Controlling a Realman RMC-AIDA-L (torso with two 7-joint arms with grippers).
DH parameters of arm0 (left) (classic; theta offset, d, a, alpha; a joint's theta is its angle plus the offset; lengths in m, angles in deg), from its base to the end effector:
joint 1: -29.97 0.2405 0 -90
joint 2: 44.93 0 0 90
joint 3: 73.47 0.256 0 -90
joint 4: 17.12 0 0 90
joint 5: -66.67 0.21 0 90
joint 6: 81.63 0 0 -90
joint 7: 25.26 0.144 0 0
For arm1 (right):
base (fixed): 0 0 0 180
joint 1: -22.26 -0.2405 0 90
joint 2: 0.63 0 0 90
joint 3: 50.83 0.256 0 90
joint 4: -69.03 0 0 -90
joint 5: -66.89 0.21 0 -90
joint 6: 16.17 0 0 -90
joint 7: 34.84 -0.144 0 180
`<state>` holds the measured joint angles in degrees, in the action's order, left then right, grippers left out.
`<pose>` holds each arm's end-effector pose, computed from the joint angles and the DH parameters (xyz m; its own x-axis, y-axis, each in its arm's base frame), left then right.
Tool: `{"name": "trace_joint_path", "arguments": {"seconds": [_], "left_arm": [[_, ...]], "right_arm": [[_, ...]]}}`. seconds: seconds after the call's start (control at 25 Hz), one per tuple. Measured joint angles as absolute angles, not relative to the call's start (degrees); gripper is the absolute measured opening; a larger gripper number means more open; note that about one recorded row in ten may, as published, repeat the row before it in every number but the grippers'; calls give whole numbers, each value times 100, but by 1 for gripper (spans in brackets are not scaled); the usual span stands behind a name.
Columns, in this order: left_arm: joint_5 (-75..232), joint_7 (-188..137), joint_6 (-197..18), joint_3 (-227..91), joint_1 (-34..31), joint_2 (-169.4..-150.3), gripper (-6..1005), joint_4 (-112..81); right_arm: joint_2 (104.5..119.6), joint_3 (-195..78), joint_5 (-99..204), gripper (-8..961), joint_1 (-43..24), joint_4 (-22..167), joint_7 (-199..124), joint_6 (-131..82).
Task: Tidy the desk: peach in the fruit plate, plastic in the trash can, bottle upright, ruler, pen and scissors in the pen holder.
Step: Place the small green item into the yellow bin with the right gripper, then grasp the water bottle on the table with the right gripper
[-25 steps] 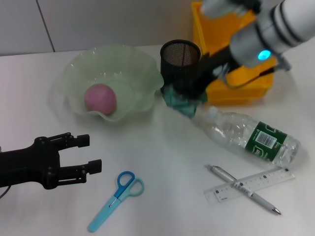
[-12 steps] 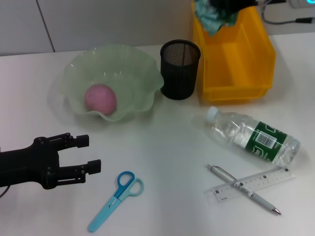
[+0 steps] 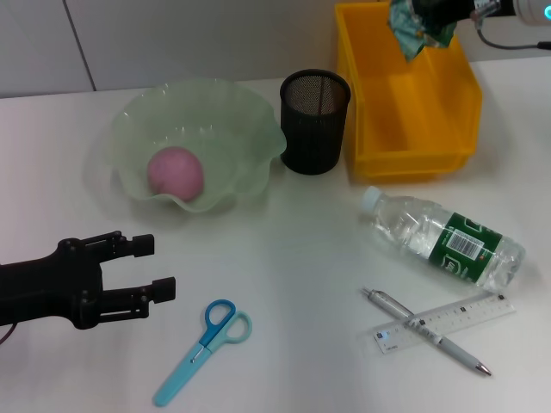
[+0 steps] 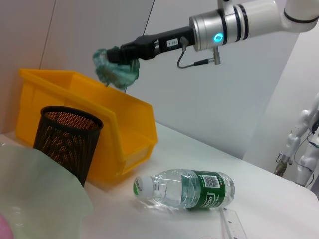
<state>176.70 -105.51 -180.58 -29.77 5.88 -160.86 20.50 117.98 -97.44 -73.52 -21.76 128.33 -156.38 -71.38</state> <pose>-0.2808 0.2888 0.0169 0.7517 0.3948 0.5283 0.4688 -0.8833 -0.0070 0.1955 0.4677 0.0843 0.8258 -0.4199 -0.3765 -0.5547 -0.4844 -0.6765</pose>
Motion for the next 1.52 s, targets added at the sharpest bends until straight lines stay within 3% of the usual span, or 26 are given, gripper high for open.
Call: {"name": "trace_joint_path", "arguments": {"seconds": [0.32, 0.8, 1.0, 1.32, 1.52], "left_arm": [[17670, -10567, -18058, -2977, 588, -16085, 805, 2050], [17670, -10567, -18080, -2945, 582, -16086, 802, 2050], [17670, -10568, -18084, -2936, 580, -16086, 801, 2050], [17670, -10549, -18102, -2934, 597, -16086, 799, 2050], [17670, -10538, -18118, -2935, 605, -16086, 798, 2050]], "right_arm": [[11785, -9731, -7383, 118, -2145, 12550, -15784, -6902], [11825, -9768, -7016, 517, -2078, 12627, -15770, -6897], [11818, -9776, -6029, 753, -1959, 12827, -15453, -7147], [11559, -9776, -4701, 788, -1897, 13069, -14999, -9242], [11510, -9775, -5321, 787, -2000, 13428, -15333, -10215]]}}
